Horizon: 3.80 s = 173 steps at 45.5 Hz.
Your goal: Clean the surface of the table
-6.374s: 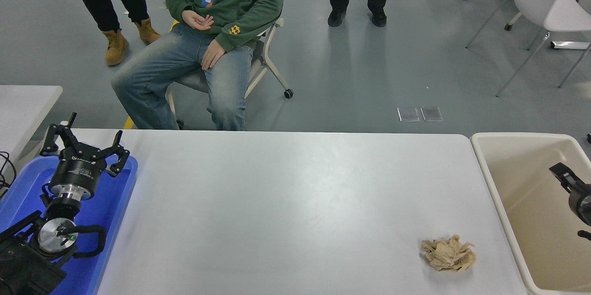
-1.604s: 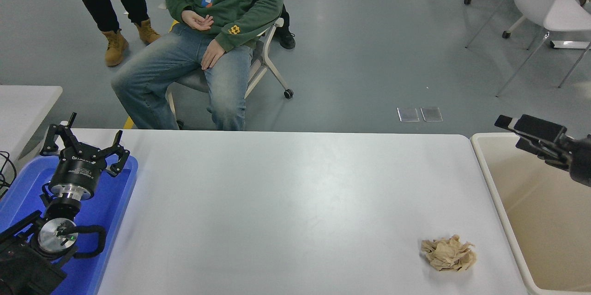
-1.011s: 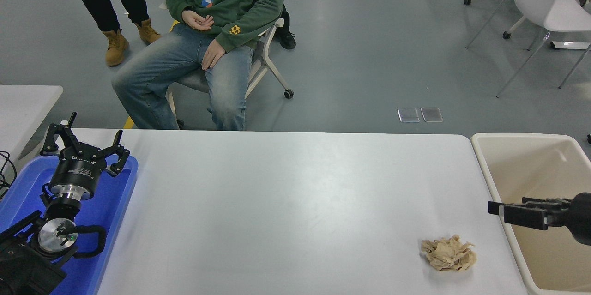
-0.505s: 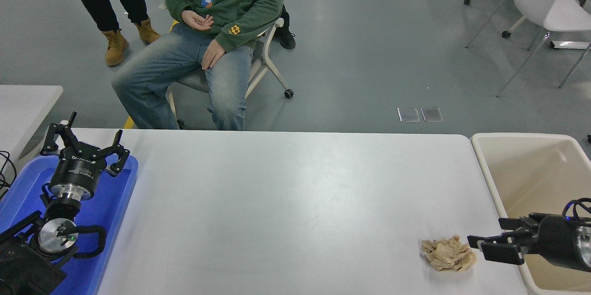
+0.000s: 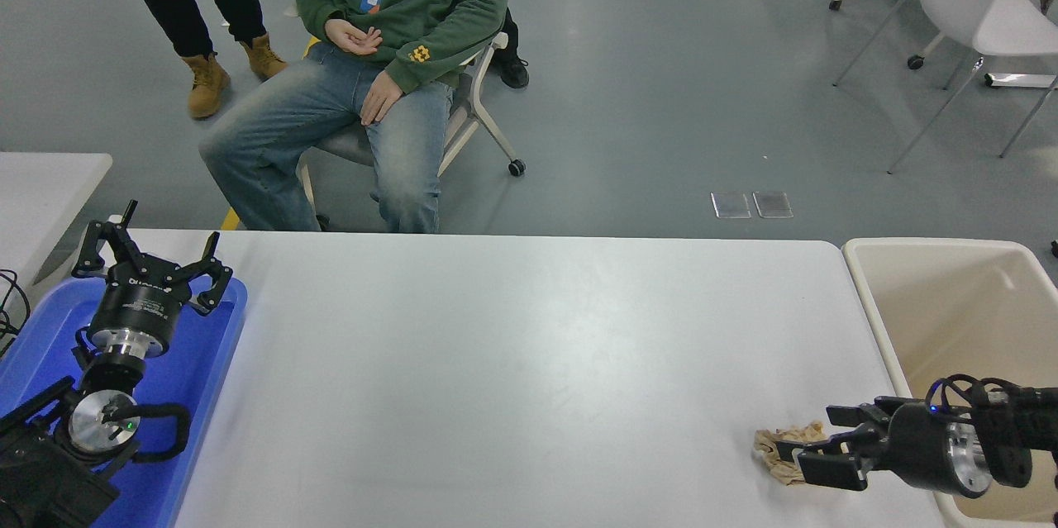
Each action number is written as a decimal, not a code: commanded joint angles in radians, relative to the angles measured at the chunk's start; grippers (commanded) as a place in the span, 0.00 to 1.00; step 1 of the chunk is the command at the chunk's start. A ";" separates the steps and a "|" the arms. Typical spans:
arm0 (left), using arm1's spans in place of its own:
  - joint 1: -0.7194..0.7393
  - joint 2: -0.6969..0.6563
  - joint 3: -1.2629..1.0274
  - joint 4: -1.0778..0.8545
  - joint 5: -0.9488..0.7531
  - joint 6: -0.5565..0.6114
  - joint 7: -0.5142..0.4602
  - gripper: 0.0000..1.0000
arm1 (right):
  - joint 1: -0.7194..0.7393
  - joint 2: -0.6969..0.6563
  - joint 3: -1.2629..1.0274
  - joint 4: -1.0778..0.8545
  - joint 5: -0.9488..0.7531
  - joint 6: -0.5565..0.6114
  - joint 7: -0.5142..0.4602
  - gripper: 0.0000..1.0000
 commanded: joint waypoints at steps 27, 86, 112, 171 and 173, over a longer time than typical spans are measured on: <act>0.001 0.000 0.000 0.000 0.000 0.000 0.000 1.00 | 0.013 0.053 -0.057 -0.093 -0.166 -0.045 0.010 0.97; 0.001 0.000 0.000 0.000 0.000 0.000 0.000 1.00 | 0.028 0.184 -0.079 -0.300 -0.206 -0.053 0.008 0.59; 0.000 0.000 0.000 0.000 0.000 0.000 0.000 1.00 | 0.027 0.136 -0.059 -0.291 -0.143 -0.022 0.002 0.00; 0.001 0.000 0.000 0.000 0.000 0.000 0.000 1.00 | 0.362 -0.160 0.191 -0.101 0.483 0.249 -0.002 0.00; 0.001 0.000 0.000 0.000 0.000 0.000 0.000 1.00 | 0.375 -0.161 0.191 -0.101 0.486 0.255 -0.002 0.00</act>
